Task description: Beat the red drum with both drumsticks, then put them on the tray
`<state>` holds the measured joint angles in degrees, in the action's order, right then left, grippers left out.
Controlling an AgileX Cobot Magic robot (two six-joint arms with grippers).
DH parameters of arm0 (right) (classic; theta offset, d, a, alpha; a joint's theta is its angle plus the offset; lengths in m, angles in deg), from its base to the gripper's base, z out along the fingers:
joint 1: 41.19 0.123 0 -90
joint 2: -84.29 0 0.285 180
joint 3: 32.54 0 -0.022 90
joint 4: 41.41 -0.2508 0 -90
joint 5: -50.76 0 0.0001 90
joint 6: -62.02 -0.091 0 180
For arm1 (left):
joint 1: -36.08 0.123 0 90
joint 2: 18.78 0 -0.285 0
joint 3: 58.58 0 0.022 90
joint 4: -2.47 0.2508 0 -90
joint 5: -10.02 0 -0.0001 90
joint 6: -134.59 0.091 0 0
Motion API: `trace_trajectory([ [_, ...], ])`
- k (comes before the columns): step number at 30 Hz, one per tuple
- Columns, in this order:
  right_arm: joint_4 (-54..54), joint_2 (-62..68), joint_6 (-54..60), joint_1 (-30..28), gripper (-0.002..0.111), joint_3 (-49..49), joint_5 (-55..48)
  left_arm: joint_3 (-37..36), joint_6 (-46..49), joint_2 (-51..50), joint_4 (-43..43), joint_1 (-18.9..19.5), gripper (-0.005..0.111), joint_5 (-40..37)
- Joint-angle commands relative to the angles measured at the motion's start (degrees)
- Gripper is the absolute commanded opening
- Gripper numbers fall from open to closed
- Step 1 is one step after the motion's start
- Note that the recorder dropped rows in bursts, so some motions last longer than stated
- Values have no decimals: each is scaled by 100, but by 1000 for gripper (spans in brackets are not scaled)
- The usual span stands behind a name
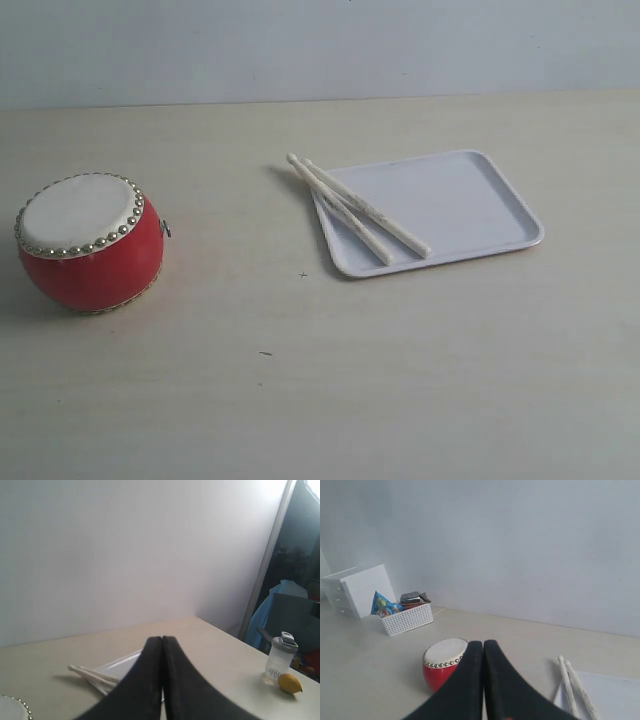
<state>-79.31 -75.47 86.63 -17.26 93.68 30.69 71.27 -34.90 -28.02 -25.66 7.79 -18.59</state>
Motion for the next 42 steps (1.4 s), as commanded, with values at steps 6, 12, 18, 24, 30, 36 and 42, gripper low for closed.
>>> trace_trajectory([
  [6, -1593, -823, 1658, 11, 0, -1010, 339, -1027, 0, 146, -346, -28, 0, 619],
  [12, -1896, -1050, 1779, 11, 0, -1381, 470, -1494, 146, 146, -419, -28, 0, 804],
  [18, -1921, -1238, 1901, 11, 0, -1568, 494, -1923, 146, 146, -631, -28, 0, 1190],
  [24, -2250, -1245, 2076, 11, 0, -1864, 597, -2287, 150, 146, -715, -28, 0, 1426],
  [30, -2914, -1245, 2766, 11, 0, -2344, 706, -2674, 331, 146, -715, -28, 0, 1657],
  [36, -3255, -1245, 3298, 11, 0, -2344, 600, -2707, 534, 146, -690, -28, 0, 1701],
  [42, -3208, -1245, 3429, 11, 0, -2344, 479, -2707, 581, 146, -677, -28, 0, 1609],
])
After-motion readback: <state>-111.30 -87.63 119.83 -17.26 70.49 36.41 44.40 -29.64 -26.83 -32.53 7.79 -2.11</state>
